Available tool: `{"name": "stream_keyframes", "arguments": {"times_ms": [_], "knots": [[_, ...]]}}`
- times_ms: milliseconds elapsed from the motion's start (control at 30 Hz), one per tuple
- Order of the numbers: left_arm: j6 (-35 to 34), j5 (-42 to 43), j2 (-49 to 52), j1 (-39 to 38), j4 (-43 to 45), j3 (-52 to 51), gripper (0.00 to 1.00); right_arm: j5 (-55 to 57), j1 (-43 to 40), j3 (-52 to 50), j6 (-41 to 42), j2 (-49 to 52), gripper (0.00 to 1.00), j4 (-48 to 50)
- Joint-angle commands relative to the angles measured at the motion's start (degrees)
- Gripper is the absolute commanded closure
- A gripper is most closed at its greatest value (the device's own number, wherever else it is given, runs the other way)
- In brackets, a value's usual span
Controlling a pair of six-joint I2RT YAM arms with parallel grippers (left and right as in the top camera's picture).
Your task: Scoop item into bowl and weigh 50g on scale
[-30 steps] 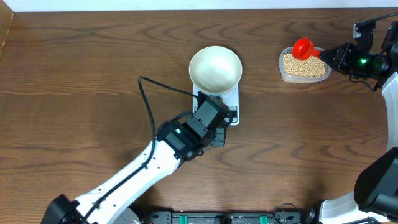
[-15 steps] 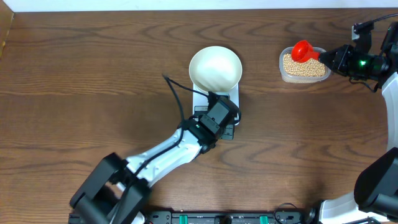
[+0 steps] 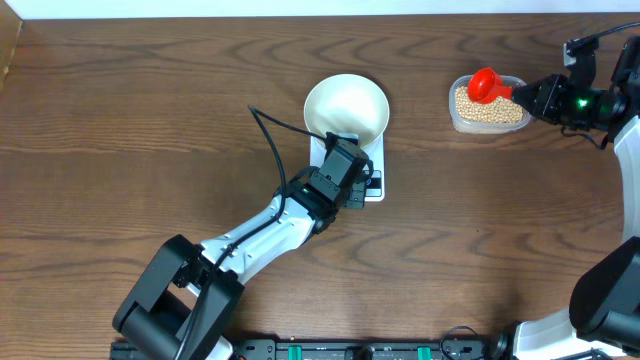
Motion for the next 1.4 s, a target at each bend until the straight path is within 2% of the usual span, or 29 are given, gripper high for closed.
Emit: {"name": "stream_keyframes", "arguments": {"times_ms": [0, 1367], "knots": [[2.27, -1.14, -0.09, 0.09, 0.07, -0.35, 0.93, 0.44, -0.46, 0.72, -1.25, -0.26, 0.99, -0.04], [3.54, -1.18, 6.34, 0.04, 6.05, -0.35, 0.93, 0.66, -0.46, 0.72, -1.68, -0.26, 0.99, -0.09]]}}
